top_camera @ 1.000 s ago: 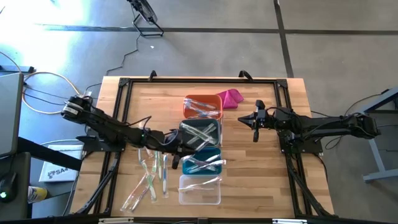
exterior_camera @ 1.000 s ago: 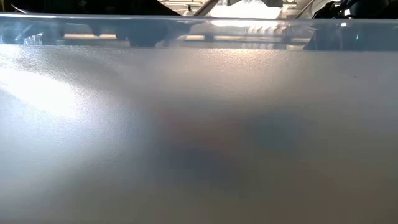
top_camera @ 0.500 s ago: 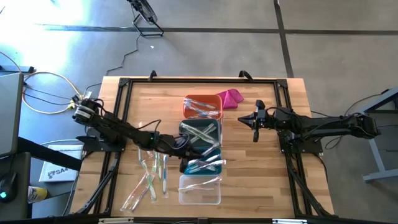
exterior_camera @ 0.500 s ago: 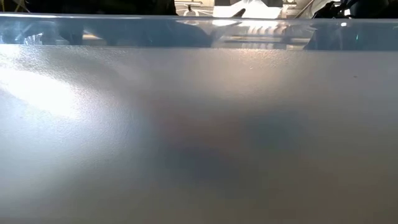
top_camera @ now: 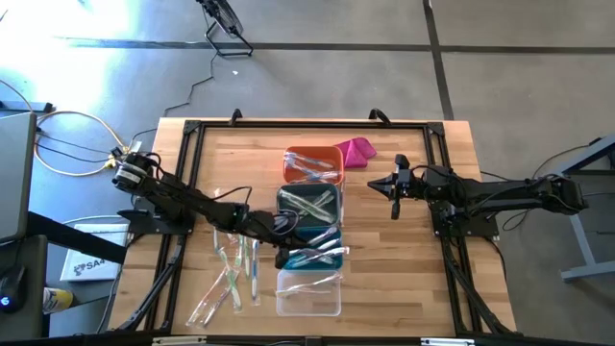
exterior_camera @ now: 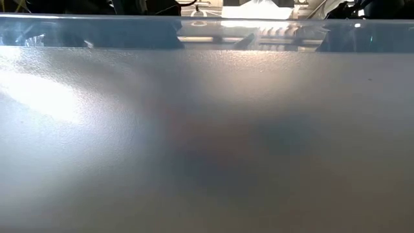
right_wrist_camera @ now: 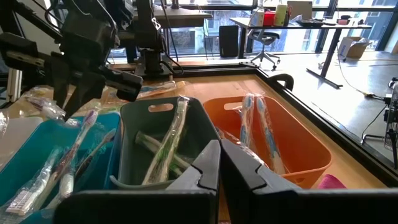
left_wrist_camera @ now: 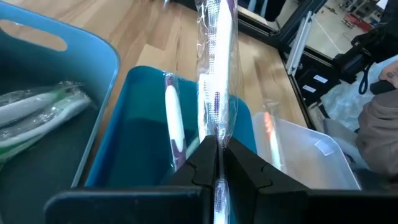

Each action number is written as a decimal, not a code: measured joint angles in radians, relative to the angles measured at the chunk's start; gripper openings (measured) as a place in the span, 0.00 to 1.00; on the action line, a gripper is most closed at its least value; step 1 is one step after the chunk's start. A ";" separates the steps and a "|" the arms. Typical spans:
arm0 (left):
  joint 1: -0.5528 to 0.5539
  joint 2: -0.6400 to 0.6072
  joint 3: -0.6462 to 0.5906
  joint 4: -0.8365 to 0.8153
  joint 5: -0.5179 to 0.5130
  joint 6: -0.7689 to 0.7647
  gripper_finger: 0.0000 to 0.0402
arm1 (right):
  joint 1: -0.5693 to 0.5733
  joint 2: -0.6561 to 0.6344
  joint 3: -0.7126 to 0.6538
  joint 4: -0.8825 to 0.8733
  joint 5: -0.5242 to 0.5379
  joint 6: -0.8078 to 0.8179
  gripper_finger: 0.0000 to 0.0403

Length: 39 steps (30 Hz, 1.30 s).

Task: Pick & Place Toothbrushes
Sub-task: Put the purple toothbrush into the blue bin

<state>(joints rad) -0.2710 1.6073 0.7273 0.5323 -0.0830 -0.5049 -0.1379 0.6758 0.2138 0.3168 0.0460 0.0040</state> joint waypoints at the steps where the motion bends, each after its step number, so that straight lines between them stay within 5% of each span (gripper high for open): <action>1: 0.000 0.000 0.000 -0.002 0.000 0.000 0.04 | 0.000 0.000 0.000 0.000 0.000 0.000 0.01; 28: 0.002 0.099 0.000 0.097 0.010 -0.026 0.05 | 0.000 0.000 0.000 -0.014 0.000 0.000 0.01; 39: 0.002 0.099 0.000 0.103 0.015 -0.019 0.22 | 0.000 0.000 0.000 -0.014 0.000 0.000 0.01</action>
<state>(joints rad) -0.2687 1.7065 0.7268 0.6350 -0.0682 -0.5235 -0.1379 0.6754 0.2138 0.3031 0.0460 0.0040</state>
